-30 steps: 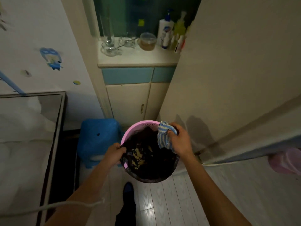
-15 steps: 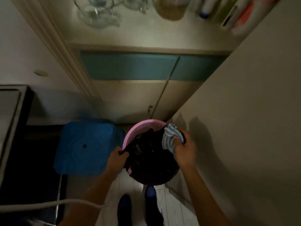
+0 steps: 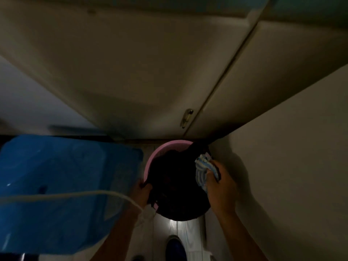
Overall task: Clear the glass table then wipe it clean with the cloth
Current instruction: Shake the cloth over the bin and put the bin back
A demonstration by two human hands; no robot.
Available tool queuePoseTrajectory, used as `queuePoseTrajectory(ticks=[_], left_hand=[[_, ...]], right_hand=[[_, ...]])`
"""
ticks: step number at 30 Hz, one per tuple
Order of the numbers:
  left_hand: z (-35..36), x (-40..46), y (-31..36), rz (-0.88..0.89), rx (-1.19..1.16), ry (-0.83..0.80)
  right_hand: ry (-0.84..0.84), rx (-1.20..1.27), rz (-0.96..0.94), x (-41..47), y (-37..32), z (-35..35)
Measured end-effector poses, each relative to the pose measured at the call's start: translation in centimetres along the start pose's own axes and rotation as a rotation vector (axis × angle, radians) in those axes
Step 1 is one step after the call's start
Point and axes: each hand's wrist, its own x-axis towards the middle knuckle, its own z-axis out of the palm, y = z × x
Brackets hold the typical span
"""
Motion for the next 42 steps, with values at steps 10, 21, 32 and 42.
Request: queuePoseTrajectory(ticks=[10, 21, 32, 42], left_hand=[[1.3, 5.2, -2.2, -0.025, 0.006, 0.020], [0.4, 2.9, -0.4, 0.010, 0.079, -0.033], [-3.8, -11.0, 9.4, 0.374, 0.713, -0.150], [-8.6, -29.7, 24.1, 0.662, 0.738, -0.171]], right_hand=[[0.028, -0.009, -0.014, 3.1, 3.4, 2.3], [0.011, -0.018, -0.048, 1.2, 0.5, 0.8], [-0.149, -0.083, -0.183, -5.0, -11.4, -4.7], [-0.171, -0.320, -0.436, -13.5, -27.2, -14.2]])
